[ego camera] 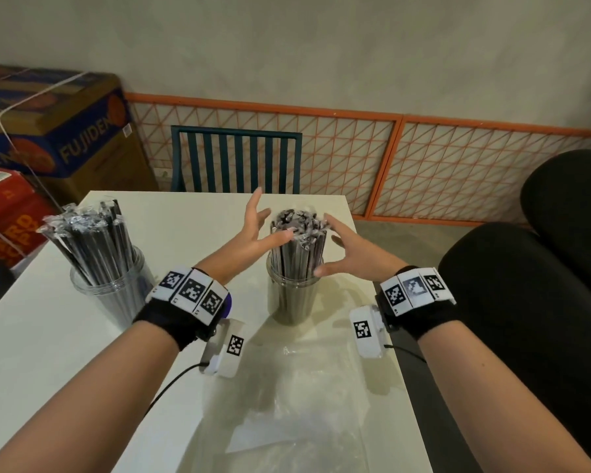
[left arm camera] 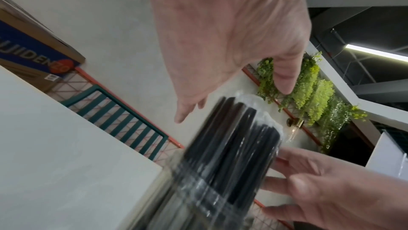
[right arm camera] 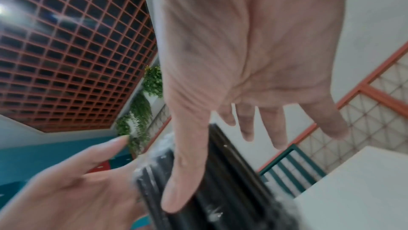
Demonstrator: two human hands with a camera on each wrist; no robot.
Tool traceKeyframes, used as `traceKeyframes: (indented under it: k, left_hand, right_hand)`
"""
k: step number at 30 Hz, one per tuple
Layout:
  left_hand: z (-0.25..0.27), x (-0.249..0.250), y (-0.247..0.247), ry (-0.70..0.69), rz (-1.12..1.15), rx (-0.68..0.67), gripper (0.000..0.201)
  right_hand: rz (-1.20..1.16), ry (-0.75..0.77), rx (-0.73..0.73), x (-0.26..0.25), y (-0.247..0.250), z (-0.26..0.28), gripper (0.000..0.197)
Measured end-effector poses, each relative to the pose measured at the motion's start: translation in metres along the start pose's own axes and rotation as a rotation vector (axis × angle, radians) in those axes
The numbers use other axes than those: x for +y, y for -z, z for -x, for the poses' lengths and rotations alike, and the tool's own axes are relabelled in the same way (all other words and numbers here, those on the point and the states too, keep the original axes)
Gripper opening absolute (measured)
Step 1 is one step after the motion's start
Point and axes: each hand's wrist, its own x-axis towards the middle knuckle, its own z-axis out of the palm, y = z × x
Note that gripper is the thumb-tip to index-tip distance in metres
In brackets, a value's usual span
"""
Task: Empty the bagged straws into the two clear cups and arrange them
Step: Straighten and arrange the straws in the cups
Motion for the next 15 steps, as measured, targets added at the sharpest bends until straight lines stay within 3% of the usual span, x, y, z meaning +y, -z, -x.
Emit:
traceKeyframes:
  k: [3,6,8,12,15]
  left_hand:
    - [0.008,-0.013,-0.012,0.025,-0.049,0.108,0.106]
    - [0.007,-0.027,-0.032,0.036,-0.04,0.153,0.11]
    - [0.001,-0.032,-0.04,-0.005,-0.015,0.151,0.103]
    - [-0.009,-0.024,-0.043,-0.114,-0.07,0.233,0.072]
    - [-0.006,-0.014,-0.04,-0.195,-0.04,0.248,0.072]
  right_hand:
    - [0.024,-0.085,-0.044,0.012,0.008,-0.002,0.106]
    - [-0.019,-0.037,-0.075,0.006,0.003,-0.009,0.099]
    - [0.011,0.009,-0.051,0.002,-0.006,-0.014,0.087]
    - [-0.015,0.055,0.144,-0.002,-0.012,-0.024,0.064]
    - [-0.07,0.106,0.175,-0.013,-0.002,-0.024,0.06]
